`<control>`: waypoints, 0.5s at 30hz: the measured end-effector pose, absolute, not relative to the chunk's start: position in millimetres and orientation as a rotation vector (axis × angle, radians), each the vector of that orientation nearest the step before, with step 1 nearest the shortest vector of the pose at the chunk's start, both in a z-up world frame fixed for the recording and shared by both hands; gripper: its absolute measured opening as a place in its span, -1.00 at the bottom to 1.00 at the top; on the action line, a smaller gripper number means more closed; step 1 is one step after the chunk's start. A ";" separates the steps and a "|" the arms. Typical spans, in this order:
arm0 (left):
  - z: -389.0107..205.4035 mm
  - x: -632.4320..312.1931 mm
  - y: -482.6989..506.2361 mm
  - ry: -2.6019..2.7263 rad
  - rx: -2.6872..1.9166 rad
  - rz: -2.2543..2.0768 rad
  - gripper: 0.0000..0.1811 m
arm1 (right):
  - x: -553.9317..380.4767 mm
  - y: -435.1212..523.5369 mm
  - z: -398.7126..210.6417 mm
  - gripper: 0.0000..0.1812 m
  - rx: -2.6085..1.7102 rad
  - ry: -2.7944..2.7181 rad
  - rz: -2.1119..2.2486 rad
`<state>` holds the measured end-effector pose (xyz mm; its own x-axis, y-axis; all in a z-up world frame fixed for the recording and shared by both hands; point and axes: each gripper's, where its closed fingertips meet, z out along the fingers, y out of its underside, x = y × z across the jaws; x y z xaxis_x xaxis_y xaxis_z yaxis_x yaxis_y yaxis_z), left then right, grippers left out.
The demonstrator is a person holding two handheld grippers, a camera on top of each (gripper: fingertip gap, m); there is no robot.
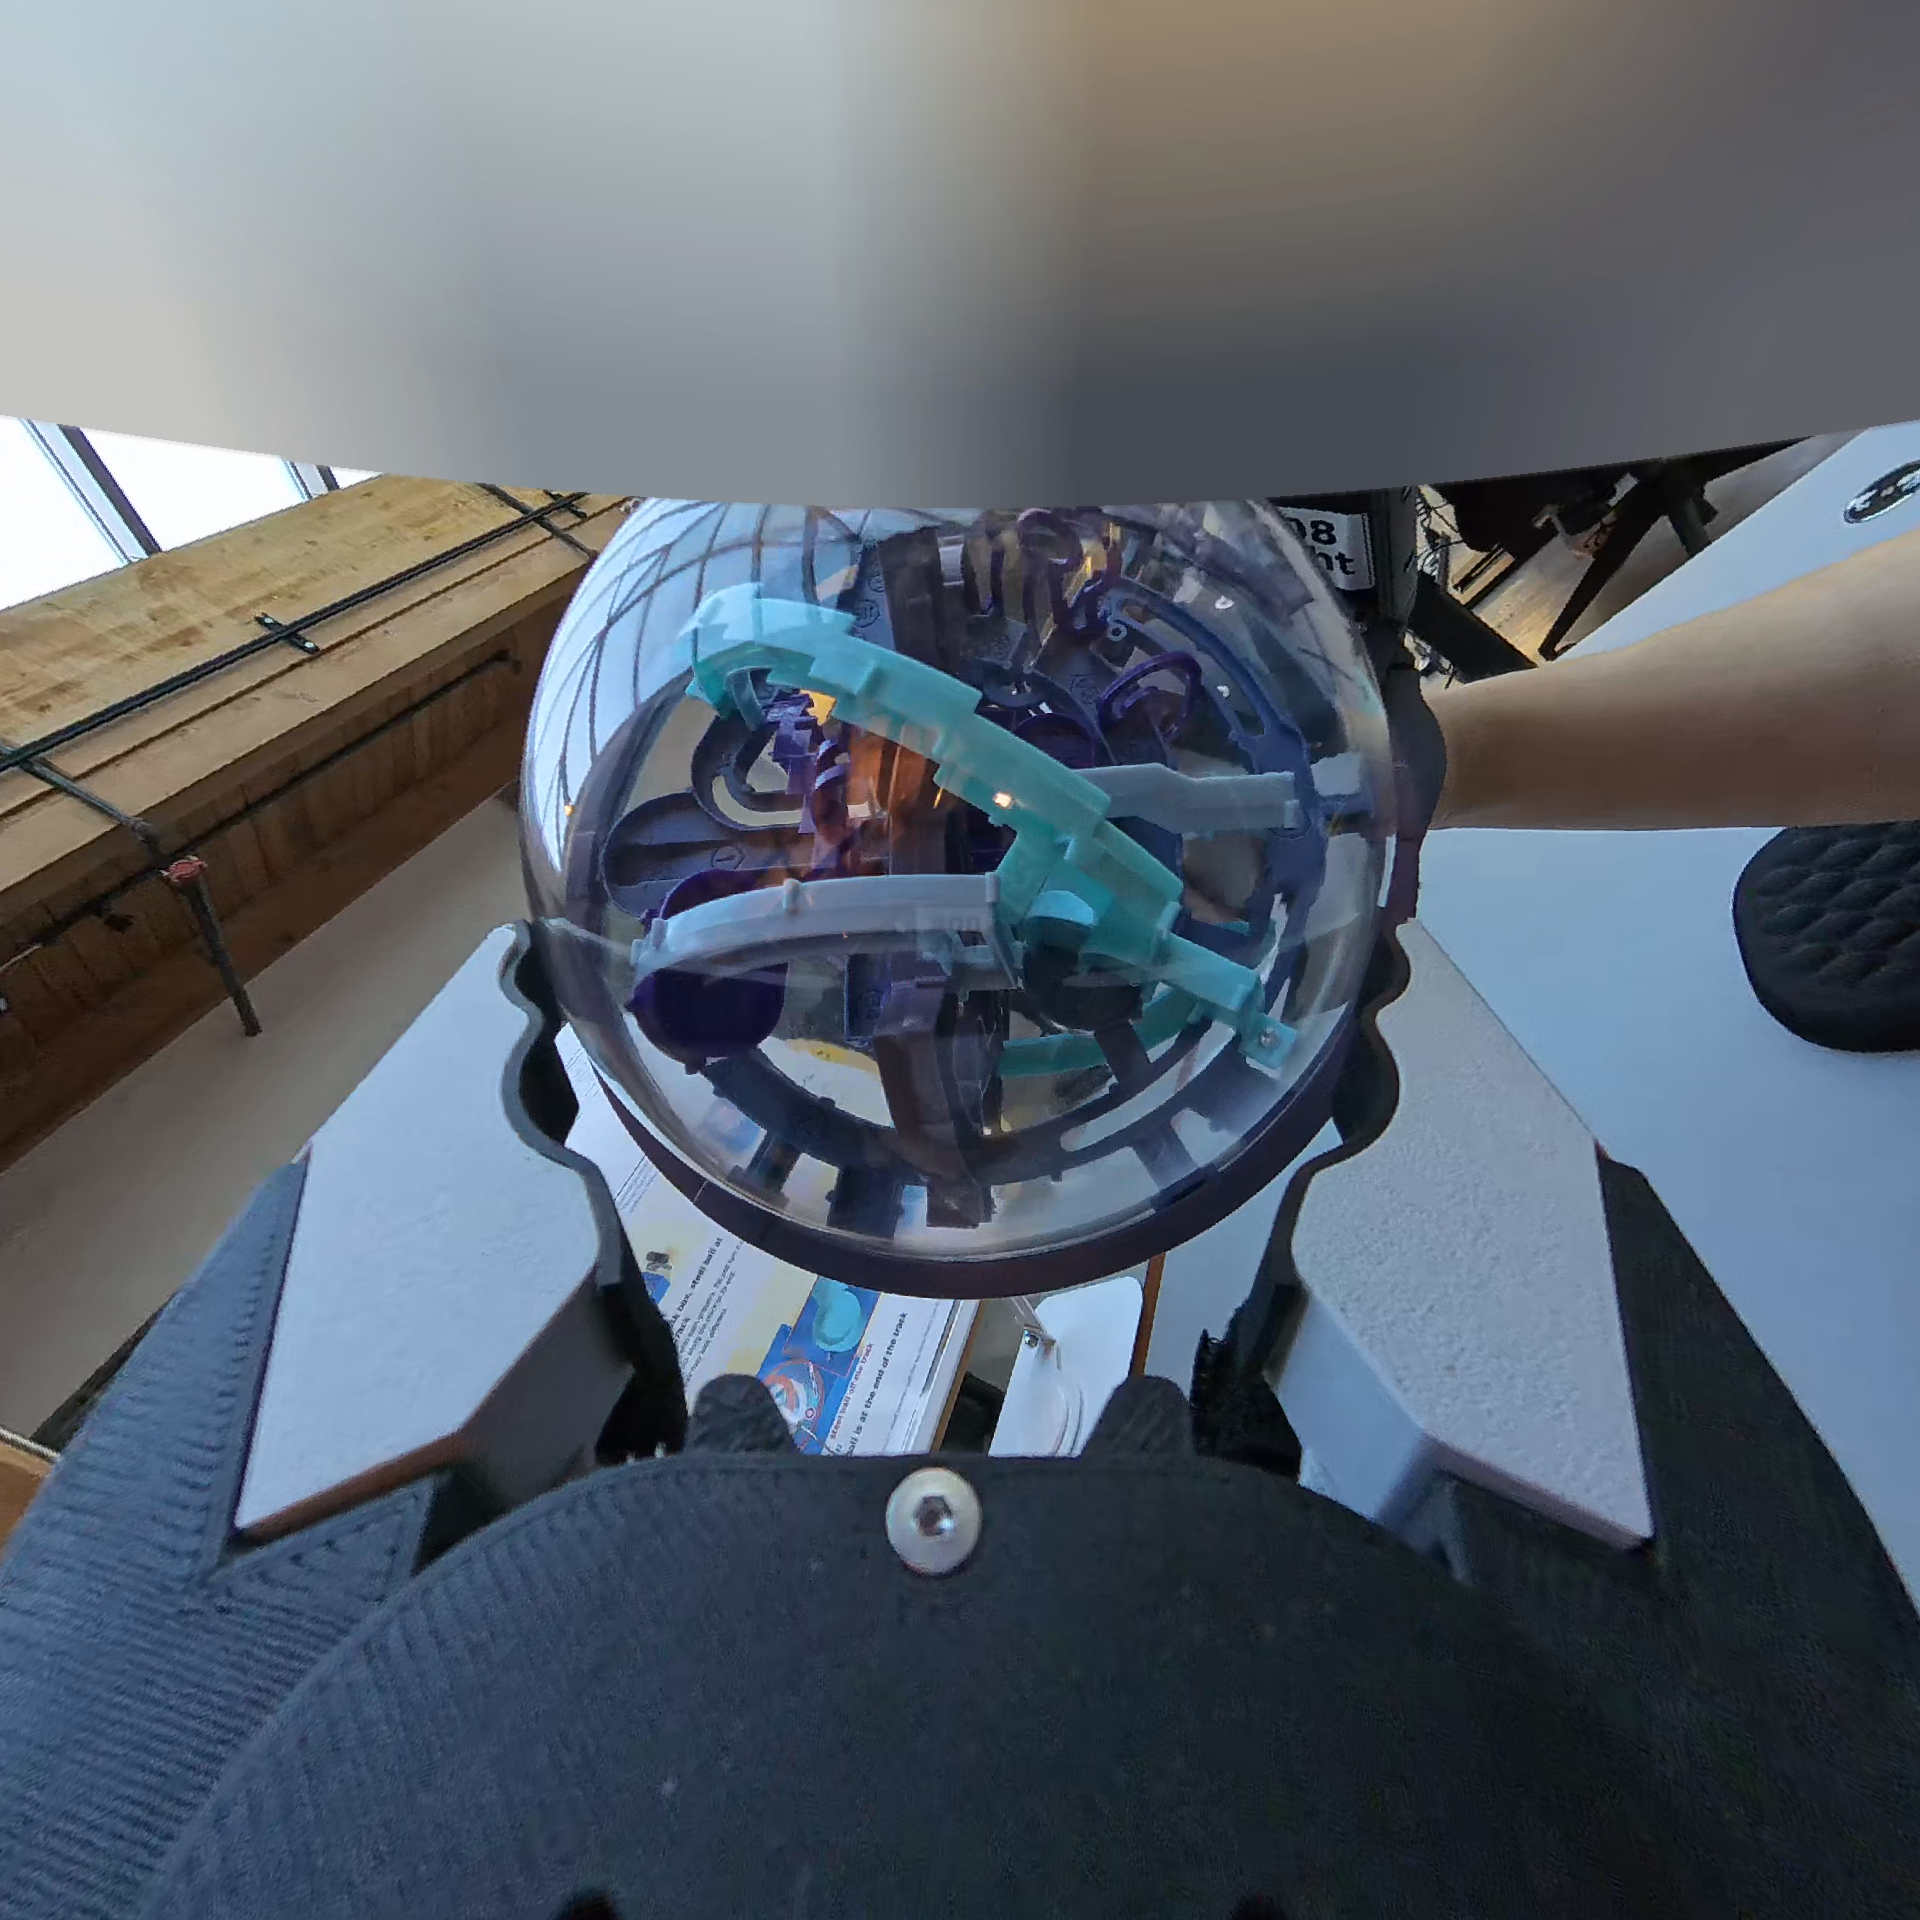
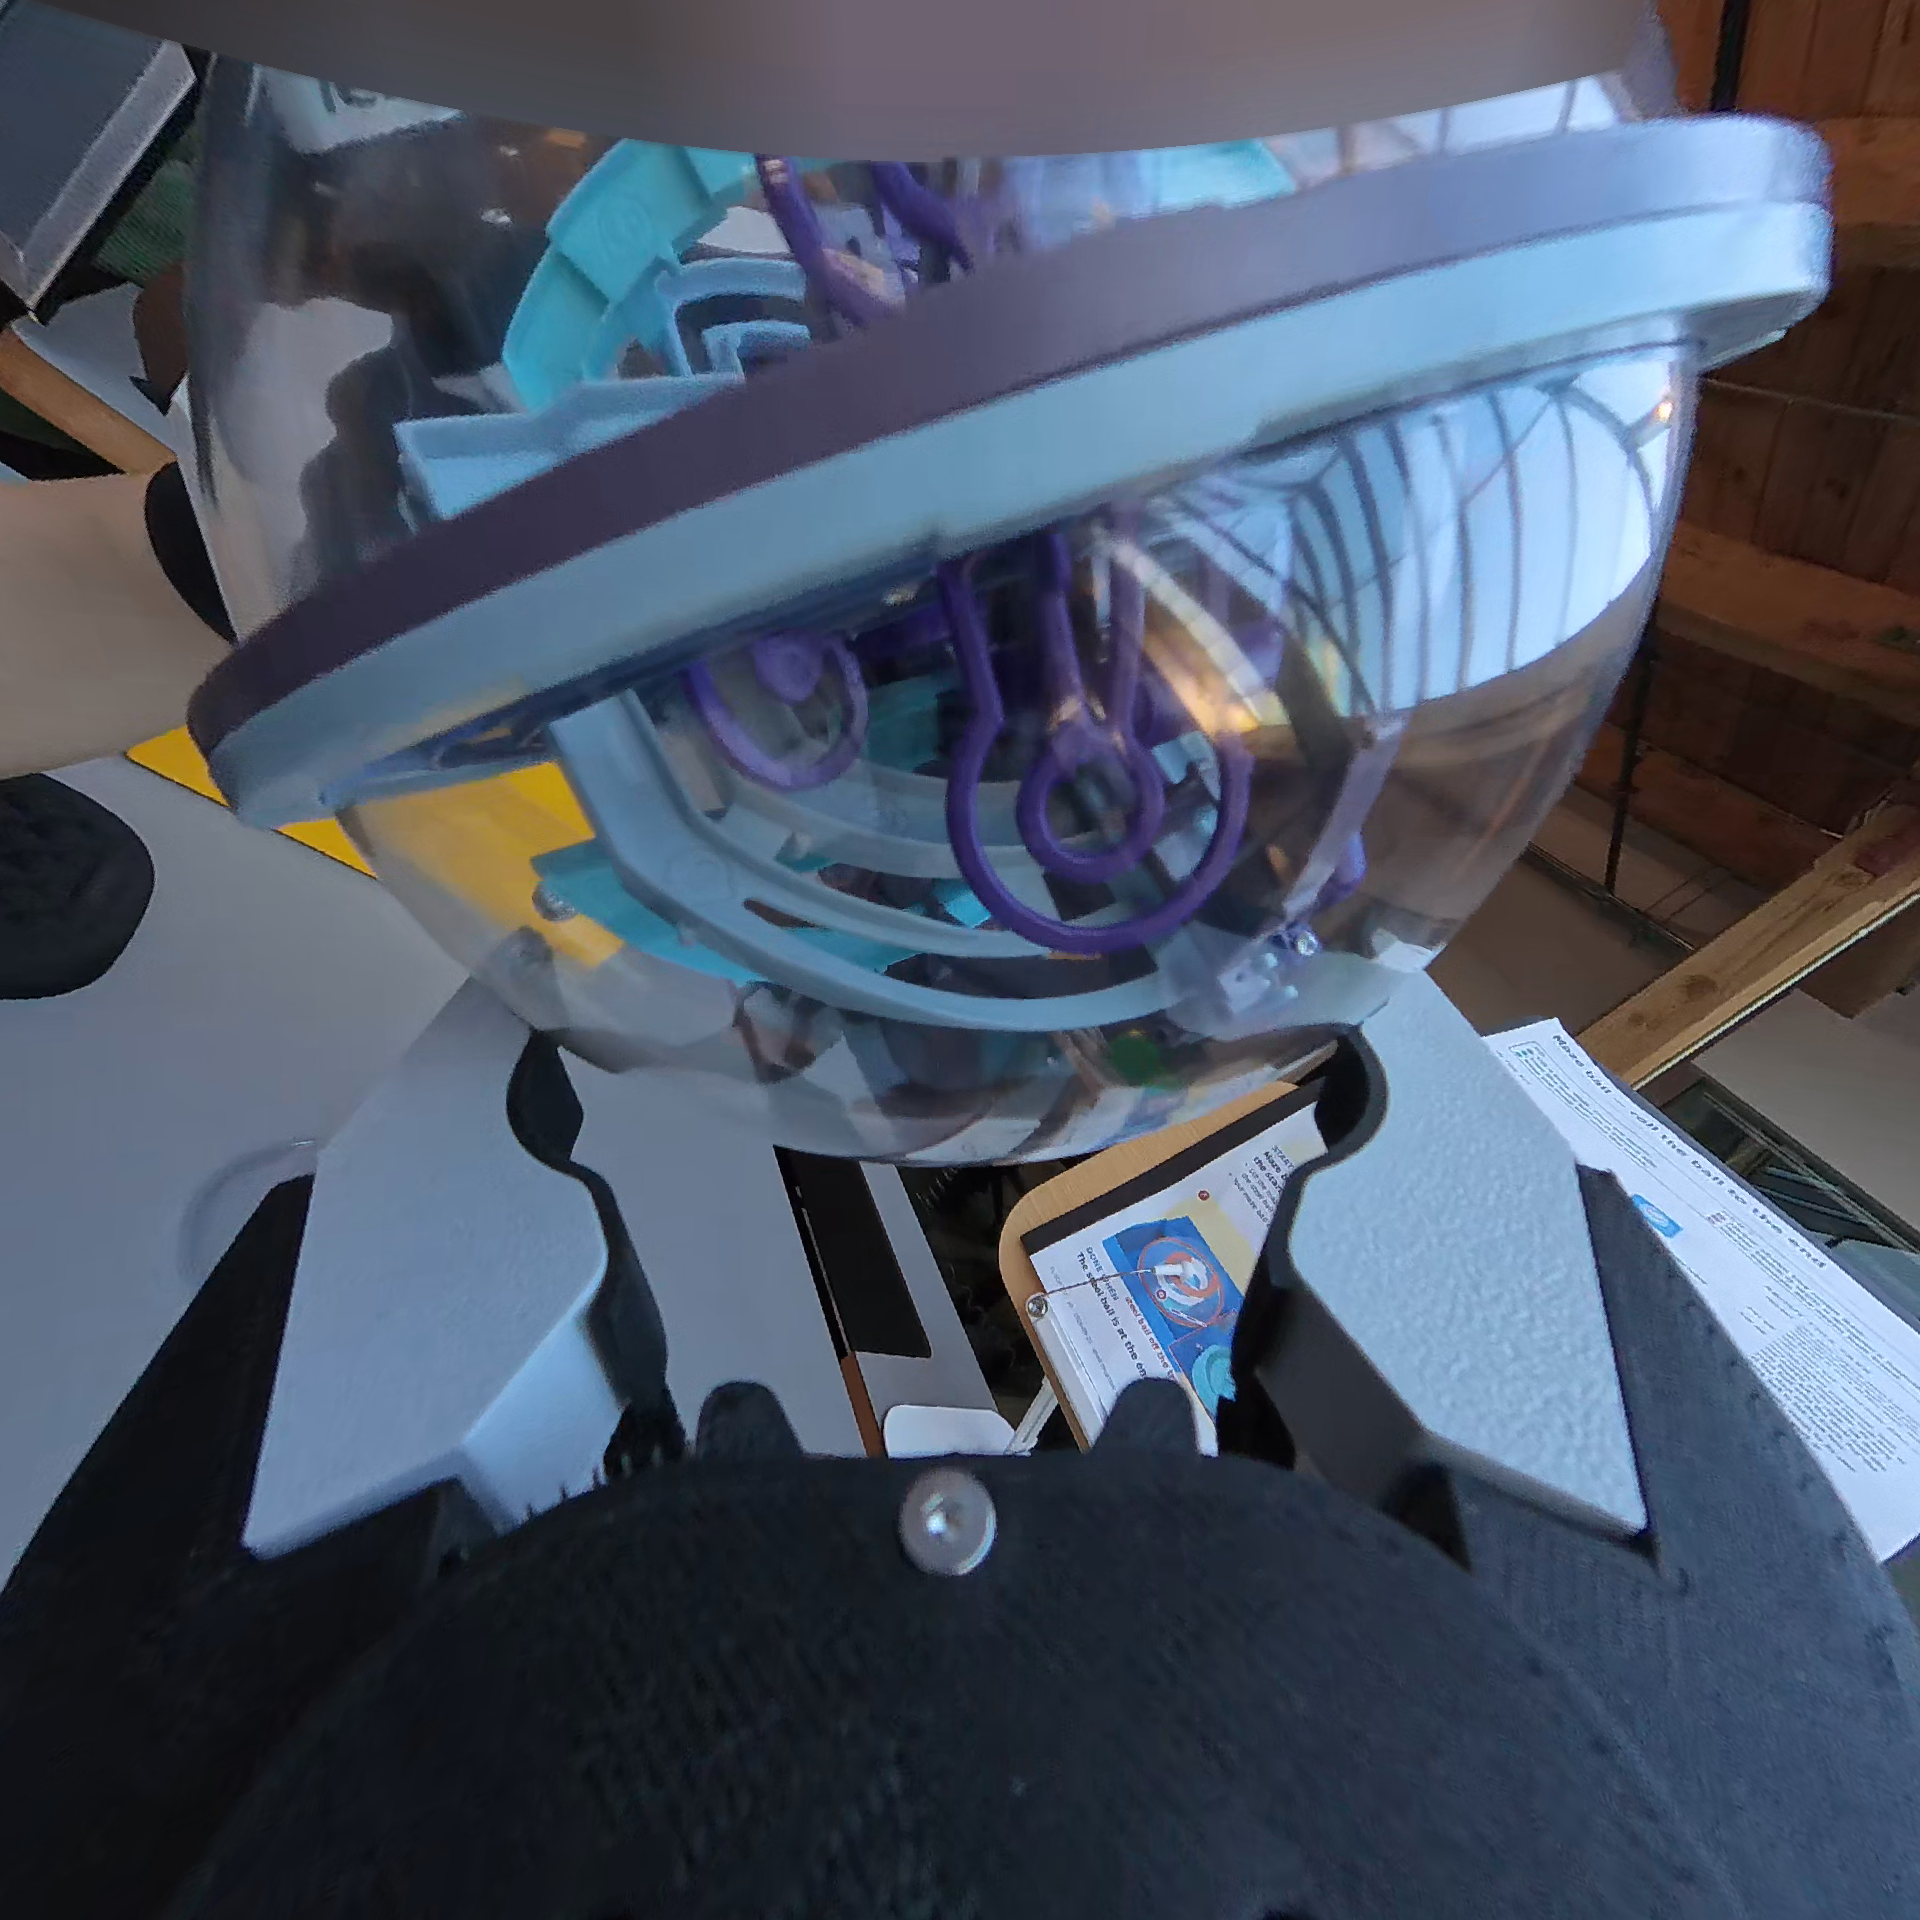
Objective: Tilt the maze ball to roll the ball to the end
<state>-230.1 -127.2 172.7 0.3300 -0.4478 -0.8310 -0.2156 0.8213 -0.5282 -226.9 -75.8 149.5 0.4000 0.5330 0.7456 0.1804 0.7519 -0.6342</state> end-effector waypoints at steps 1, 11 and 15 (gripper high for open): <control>172.5 -230.0 -127.0 1.249 -0.630 -0.161 0.63 | -227.0 -75.2 149.1 0.61 -0.723 -1.163 0.250; 173.3 -229.0 -130.0 1.246 -0.607 -0.148 0.63 | -226.9 -76.7 150.6 0.61 -0.715 -1.167 0.231; 173.7 -229.2 -131.0 1.246 -0.597 -0.142 0.63 | -226.8 -77.3 151.7 0.61 -0.711 -1.168 0.213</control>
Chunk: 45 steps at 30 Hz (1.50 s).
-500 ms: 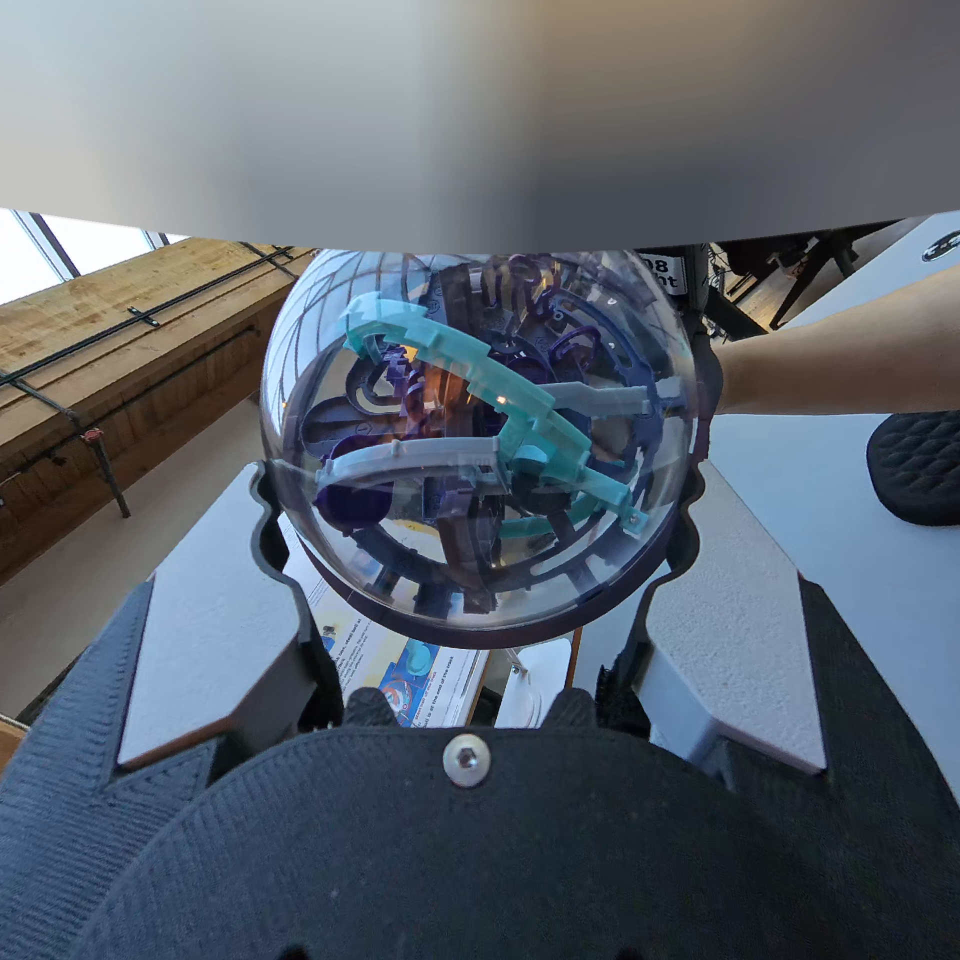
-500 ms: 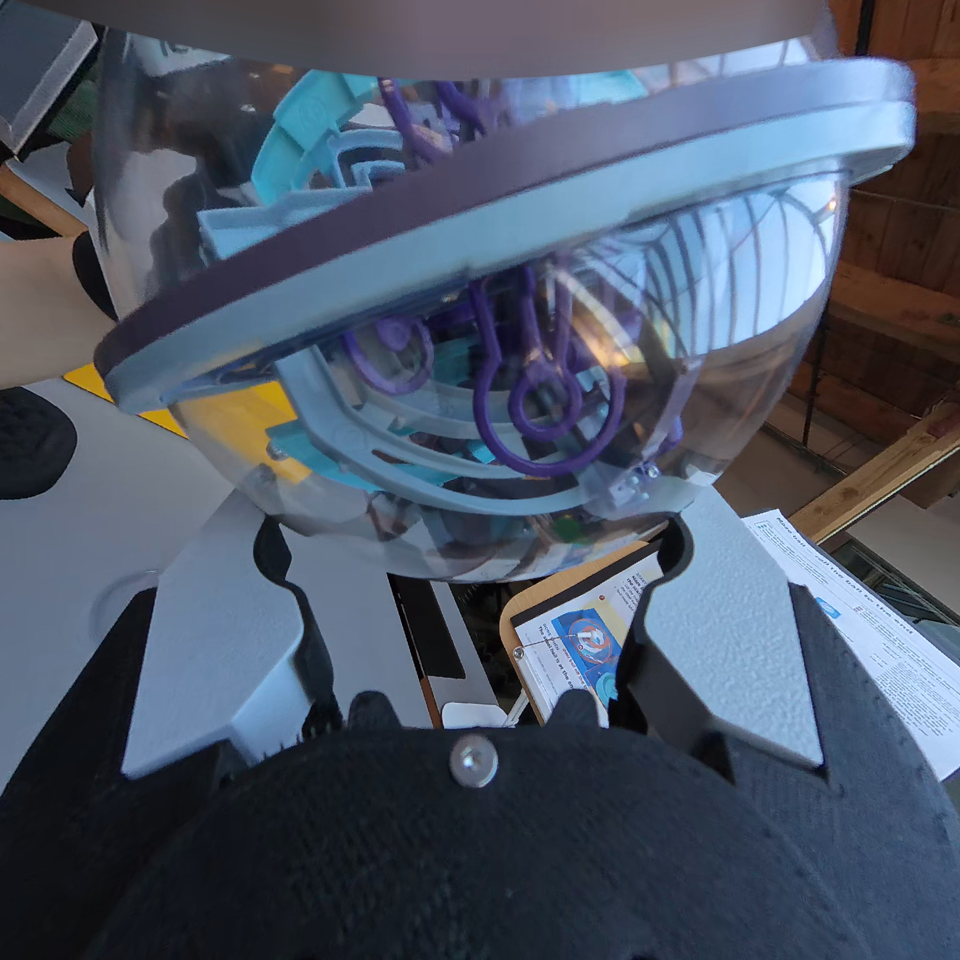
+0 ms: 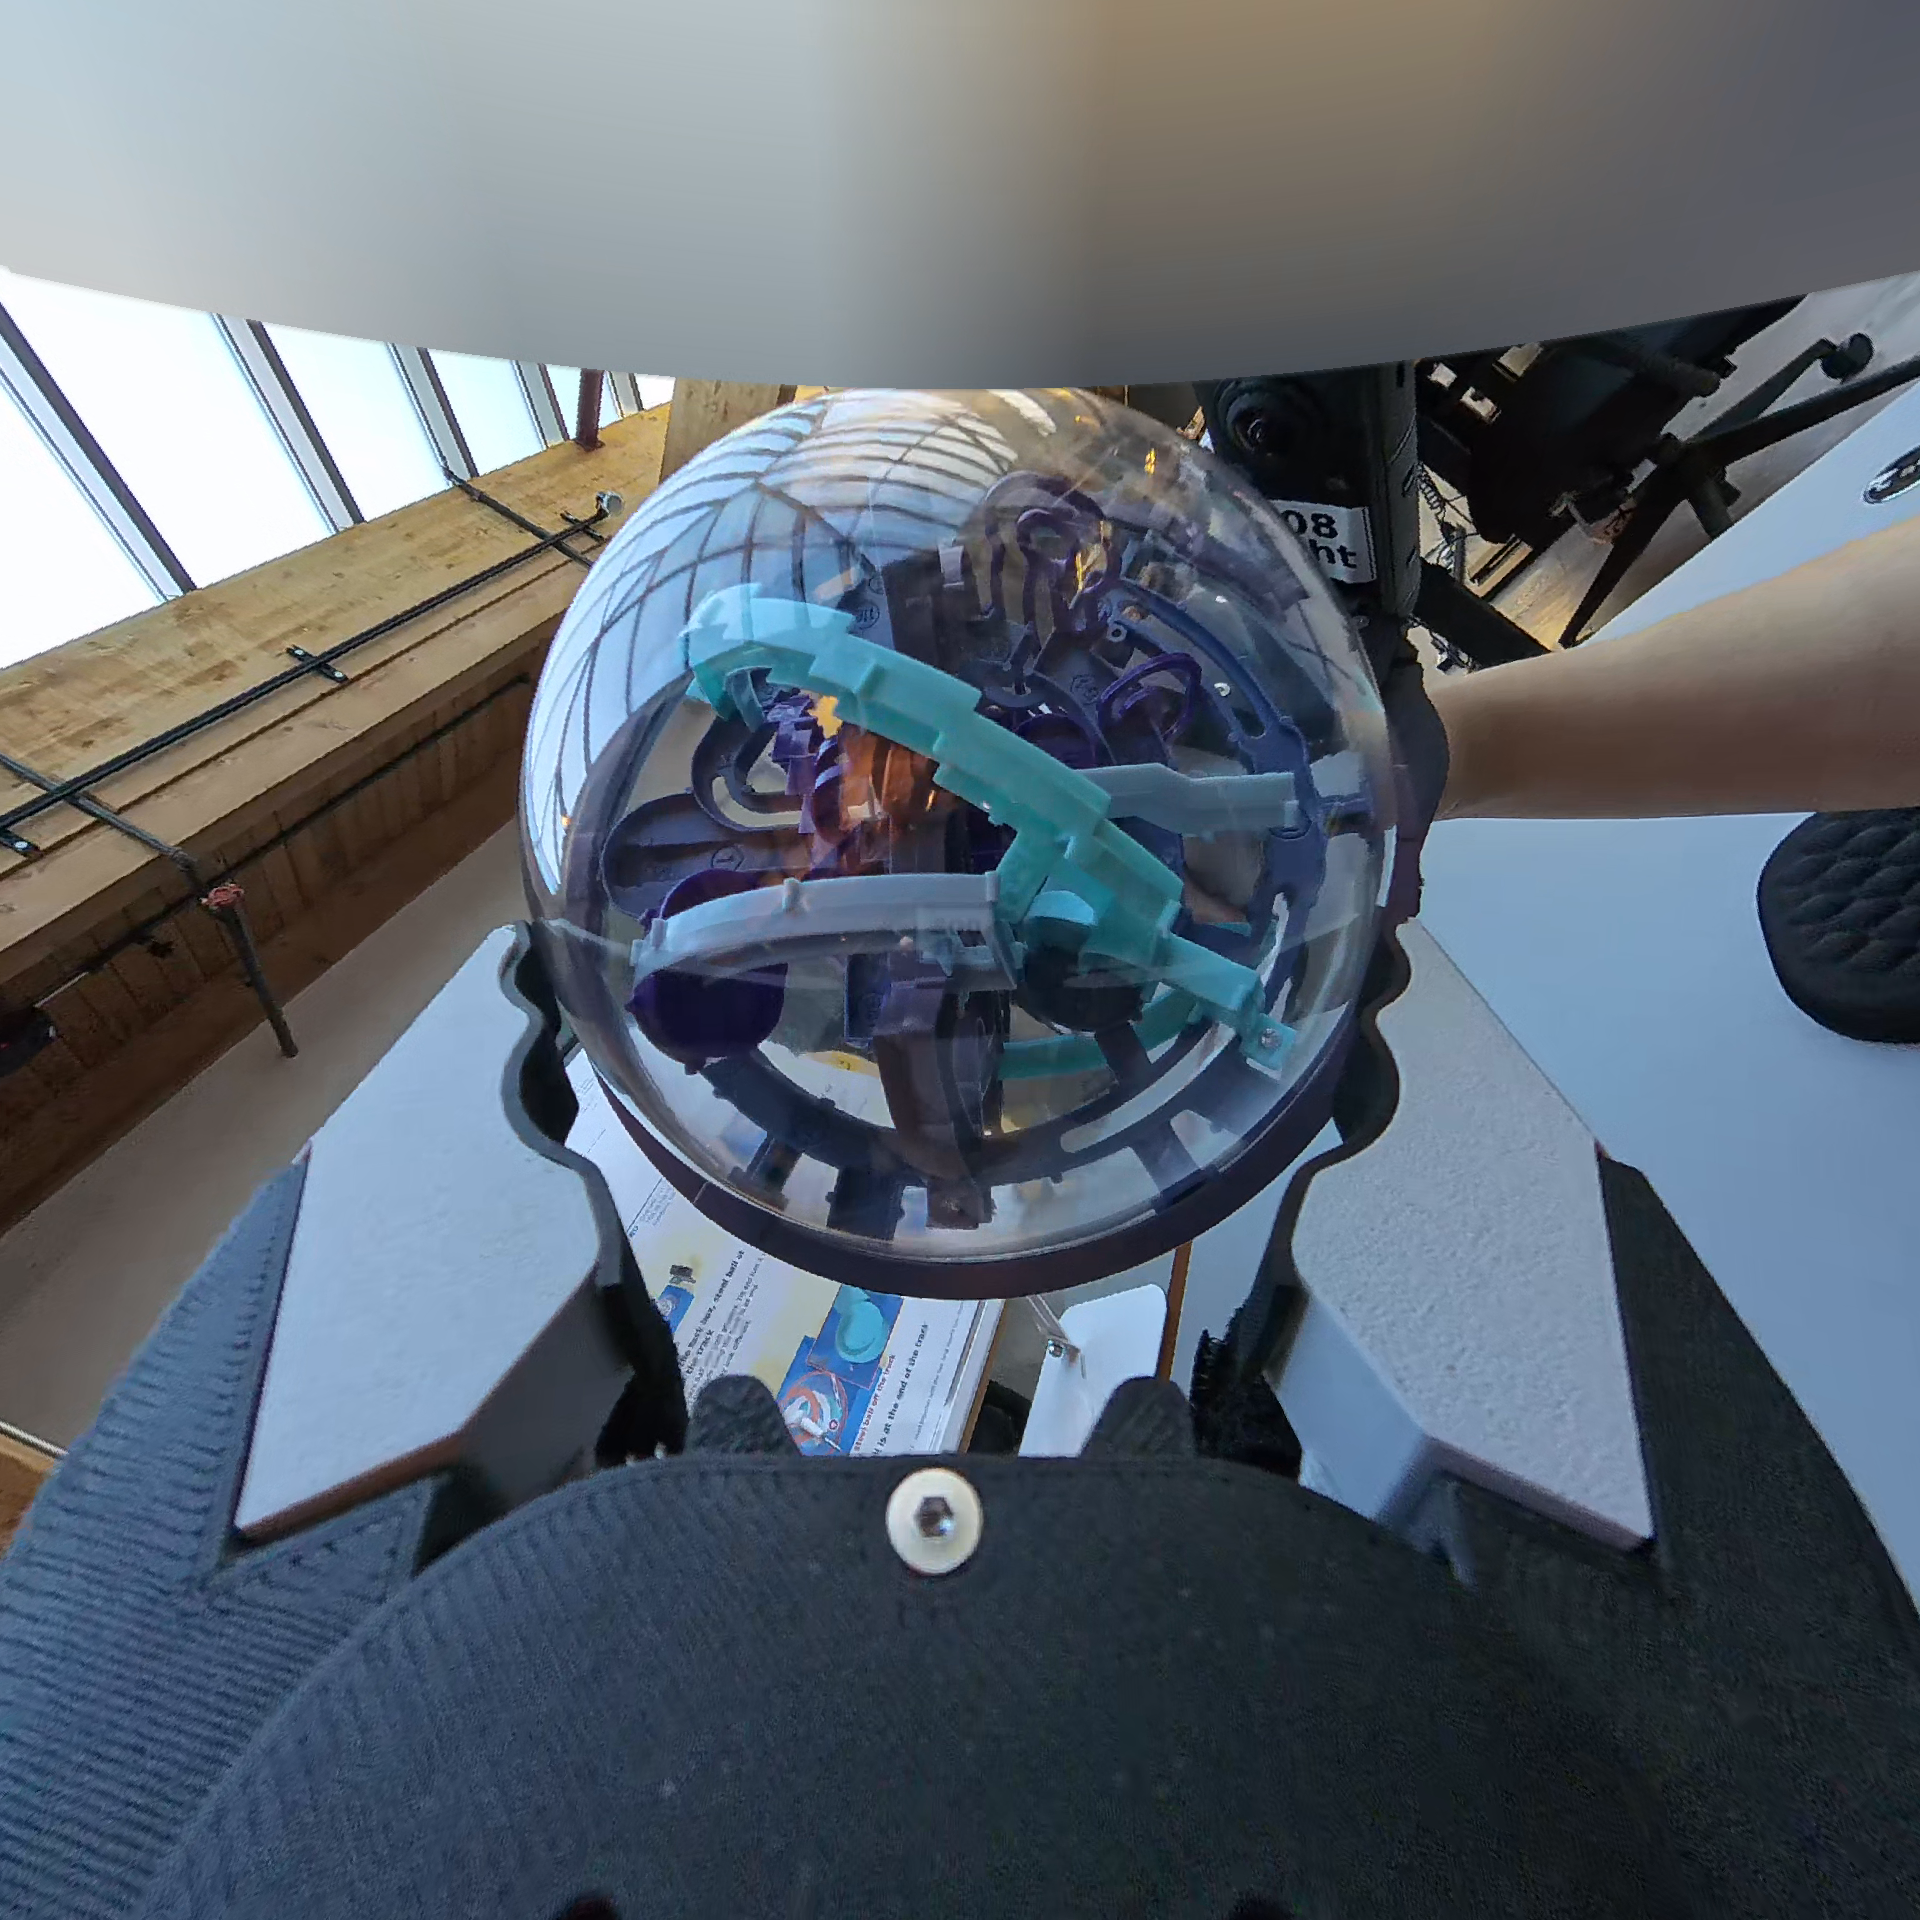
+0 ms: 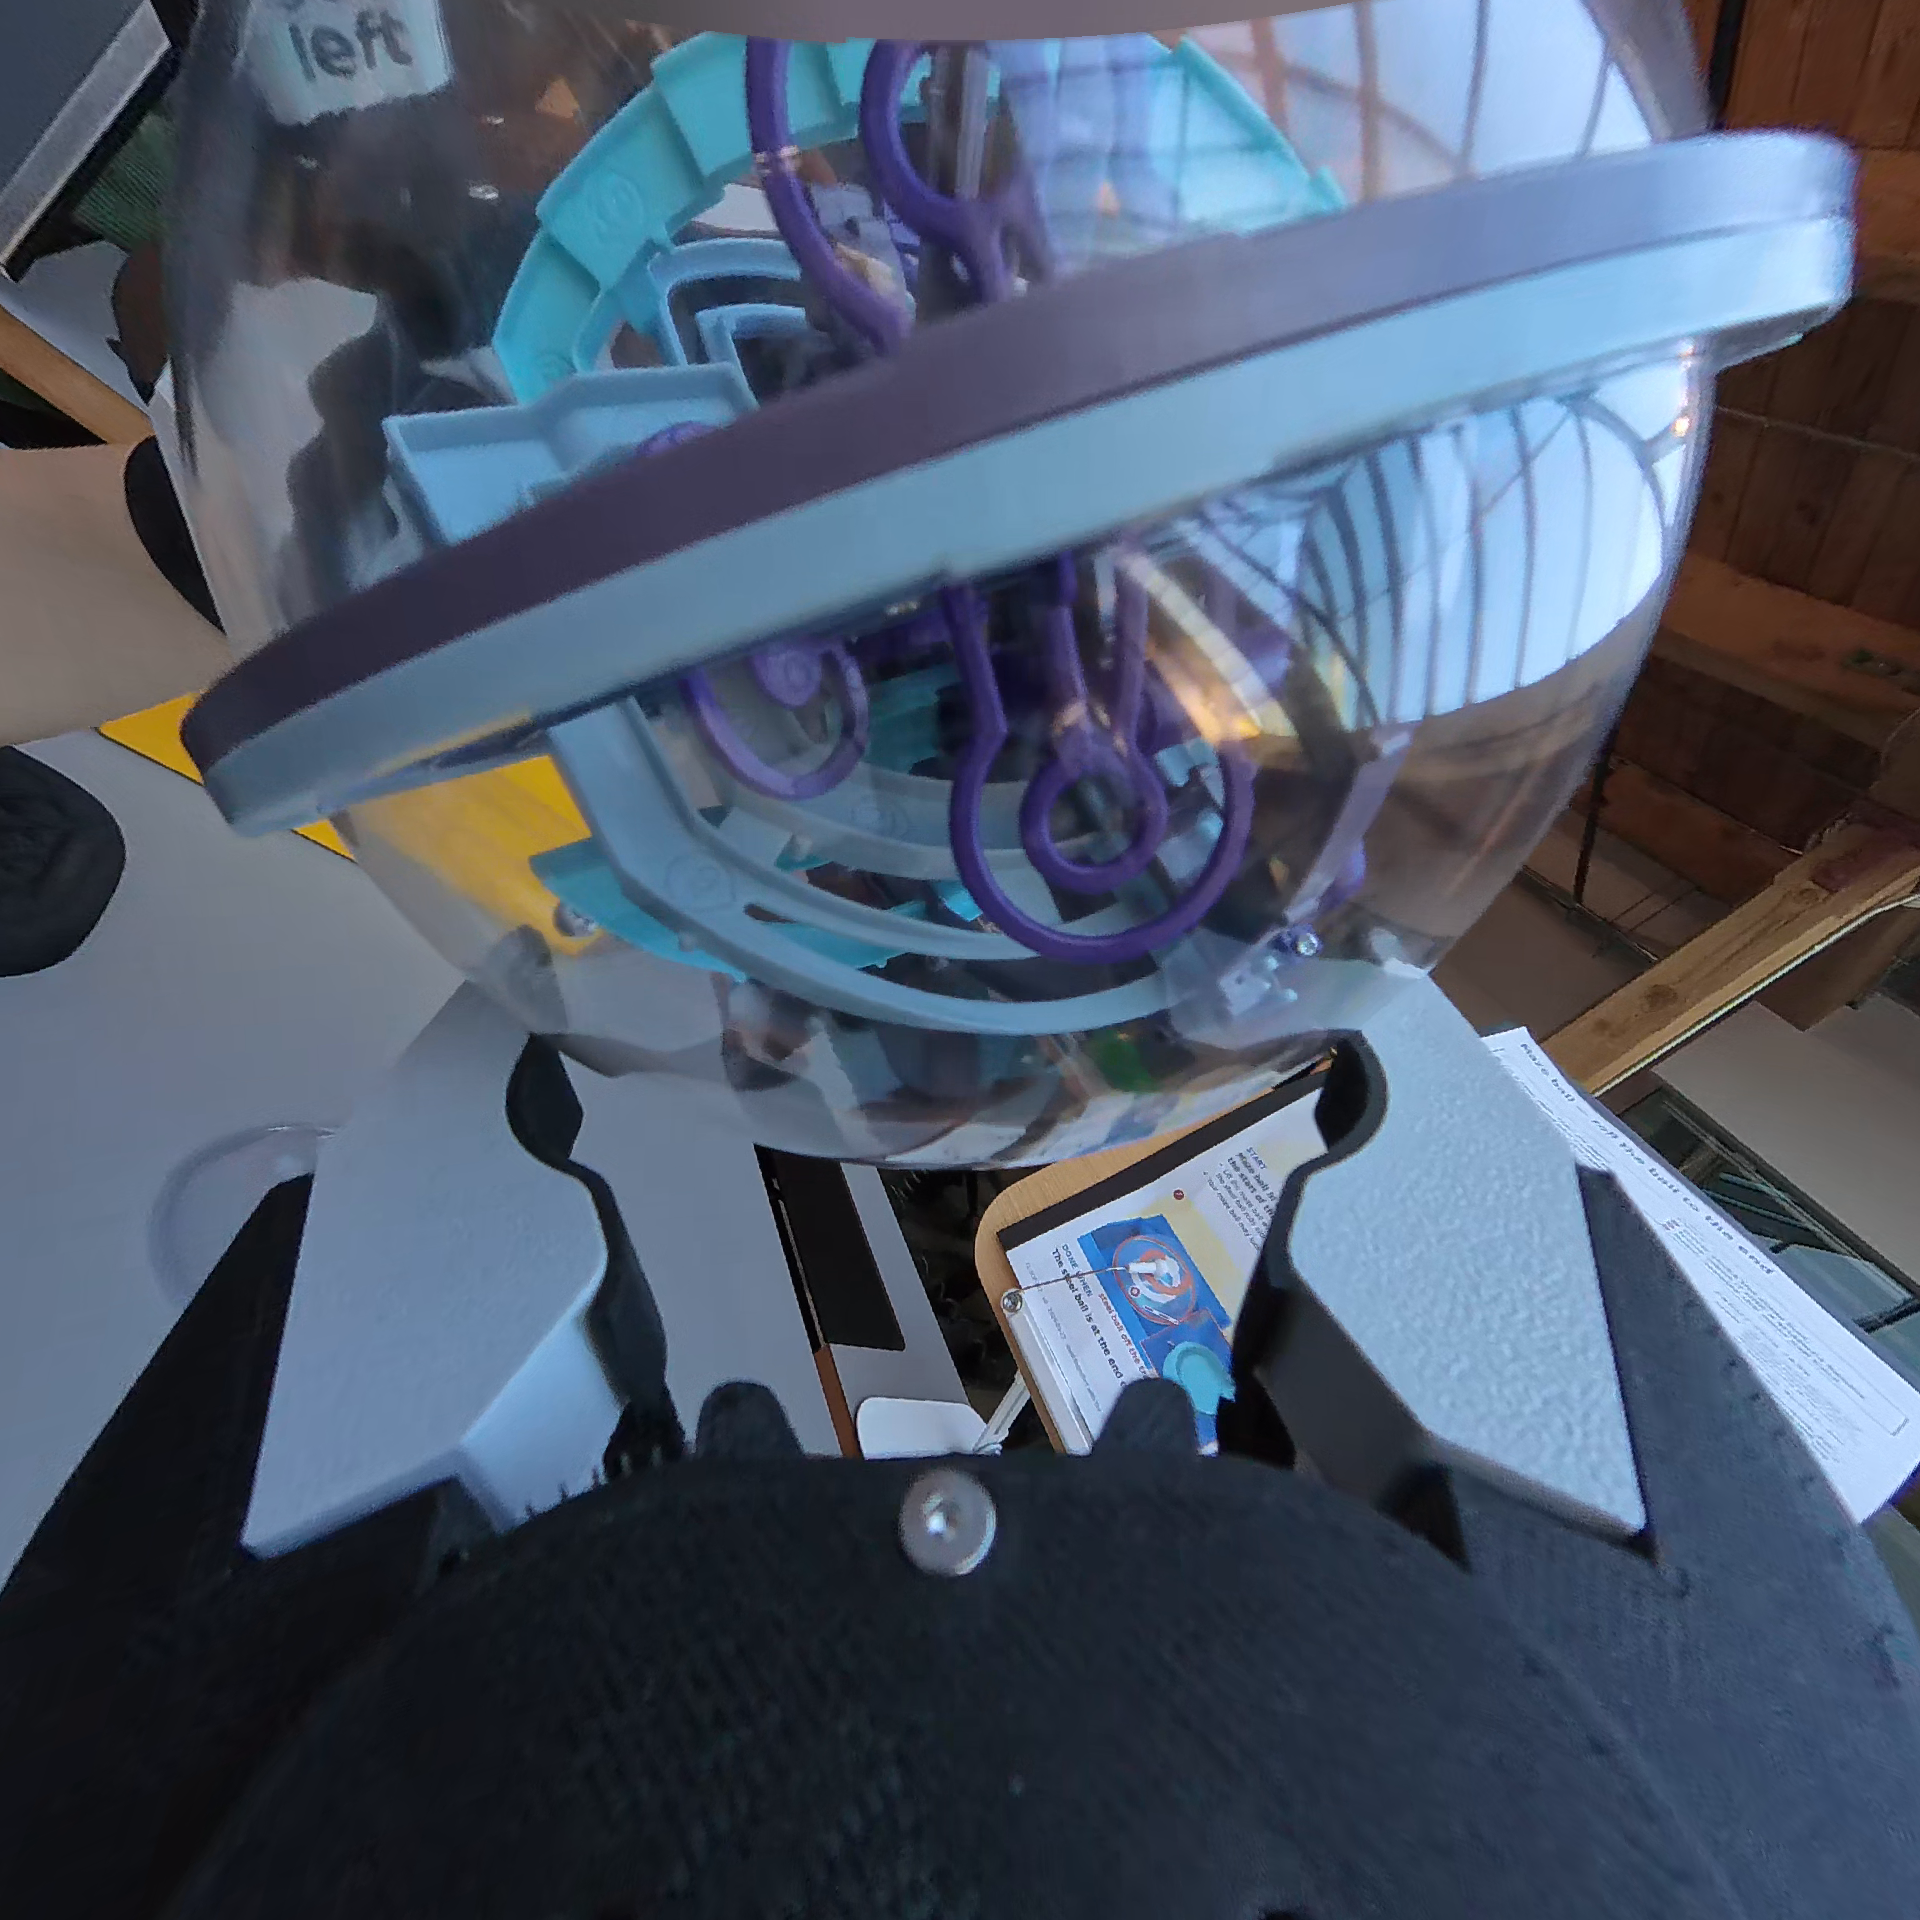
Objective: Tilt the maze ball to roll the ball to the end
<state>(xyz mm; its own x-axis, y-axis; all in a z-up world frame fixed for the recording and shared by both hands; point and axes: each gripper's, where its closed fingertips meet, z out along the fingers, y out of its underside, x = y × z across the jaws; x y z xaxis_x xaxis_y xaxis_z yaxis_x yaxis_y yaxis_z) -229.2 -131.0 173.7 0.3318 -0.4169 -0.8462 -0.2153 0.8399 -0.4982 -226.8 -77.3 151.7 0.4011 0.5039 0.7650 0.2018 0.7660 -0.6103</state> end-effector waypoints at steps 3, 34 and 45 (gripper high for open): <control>174.0 -229.2 -132.2 1.246 -0.589 -0.136 0.63 | -226.6 -78.2 153.0 0.61 -0.706 -1.170 0.197; 179.5 -222.9 -143.9 1.193 -0.452 -0.154 0.64 | -215.5 -86.0 164.3 0.59 -0.705 -1.208 0.017; 179.7 -221.0 -142.8 1.168 -0.416 -0.158 0.64 | -212.4 -83.9 164.6 0.58 -0.714 -1.211 -0.018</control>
